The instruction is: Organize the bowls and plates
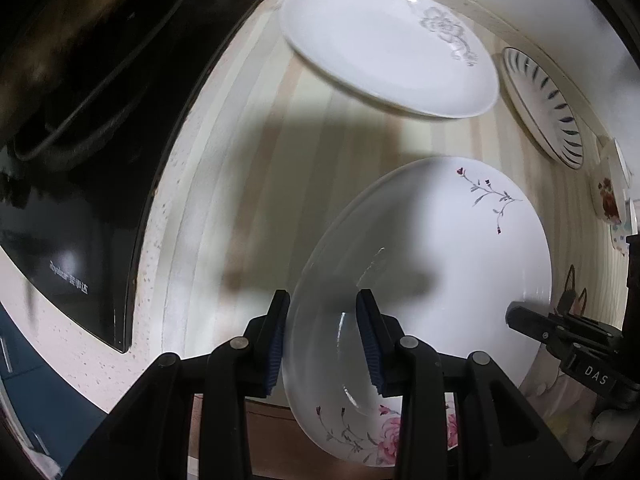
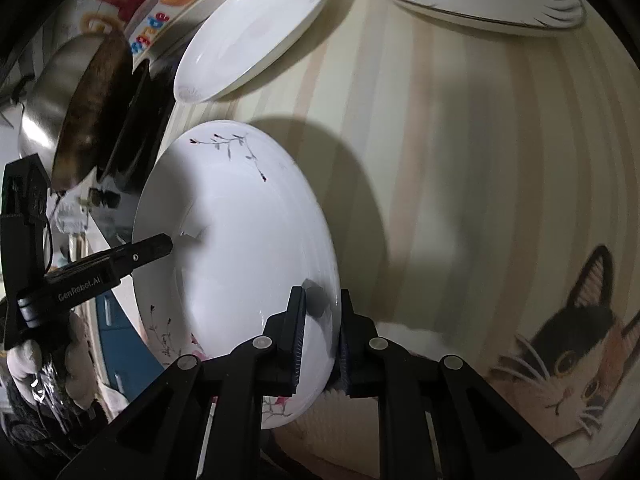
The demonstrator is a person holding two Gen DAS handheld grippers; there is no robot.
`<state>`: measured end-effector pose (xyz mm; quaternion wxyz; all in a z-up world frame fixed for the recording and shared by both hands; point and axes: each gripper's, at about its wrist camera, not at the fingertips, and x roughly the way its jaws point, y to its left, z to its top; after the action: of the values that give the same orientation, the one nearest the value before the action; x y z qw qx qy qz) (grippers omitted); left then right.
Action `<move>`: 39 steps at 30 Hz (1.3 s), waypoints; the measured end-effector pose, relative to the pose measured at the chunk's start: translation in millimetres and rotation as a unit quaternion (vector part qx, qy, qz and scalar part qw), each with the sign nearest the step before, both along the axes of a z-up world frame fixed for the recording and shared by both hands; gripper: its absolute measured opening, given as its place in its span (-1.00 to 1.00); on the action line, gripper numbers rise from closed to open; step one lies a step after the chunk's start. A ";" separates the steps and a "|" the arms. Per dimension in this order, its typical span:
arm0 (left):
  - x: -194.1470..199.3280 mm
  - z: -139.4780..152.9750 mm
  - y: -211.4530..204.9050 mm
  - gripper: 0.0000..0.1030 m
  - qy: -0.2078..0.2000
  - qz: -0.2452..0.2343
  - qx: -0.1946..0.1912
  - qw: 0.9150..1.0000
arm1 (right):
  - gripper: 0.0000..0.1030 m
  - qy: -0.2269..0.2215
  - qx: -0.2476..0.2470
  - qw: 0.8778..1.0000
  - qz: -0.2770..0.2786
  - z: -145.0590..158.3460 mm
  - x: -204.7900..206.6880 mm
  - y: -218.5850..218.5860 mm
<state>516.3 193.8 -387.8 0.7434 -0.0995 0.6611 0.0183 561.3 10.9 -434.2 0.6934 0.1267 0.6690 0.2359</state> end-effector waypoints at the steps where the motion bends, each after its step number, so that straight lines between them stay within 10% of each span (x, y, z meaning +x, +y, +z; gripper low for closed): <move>1: -0.7 4.2 -5.9 -0.39 -0.001 -0.004 0.000 1.000 | -0.68 -0.002 -0.001 1.000 -0.001 1.4 -0.3 -3.7; 16: 10.8 28.9 -120.7 -0.38 -0.006 -0.082 -0.013 0.997 | -0.68 -0.009 -0.030 0.997 -0.064 24.6 -7.3 -127.2; 29: 20.2 7.9 -132.4 -0.35 0.020 -0.076 -0.012 0.997 | -0.67 0.032 -0.027 0.996 -0.076 -2.8 2.8 -169.1; 34: 37.5 37.5 -99.6 -0.35 -0.008 -0.012 -0.007 1.000 | -0.66 0.021 -0.026 0.993 -0.115 29.6 15.1 -198.0; 39: 56.6 68.5 -21.5 -0.25 -0.047 0.084 0.013 0.995 | -0.19 -0.043 0.008 0.991 -0.124 98.6 51.1 -185.0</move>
<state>572.9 172.3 -319.3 0.7710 -0.1458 0.6140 0.0851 612.4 -174.1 -335.6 0.7443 0.2041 0.6160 0.1580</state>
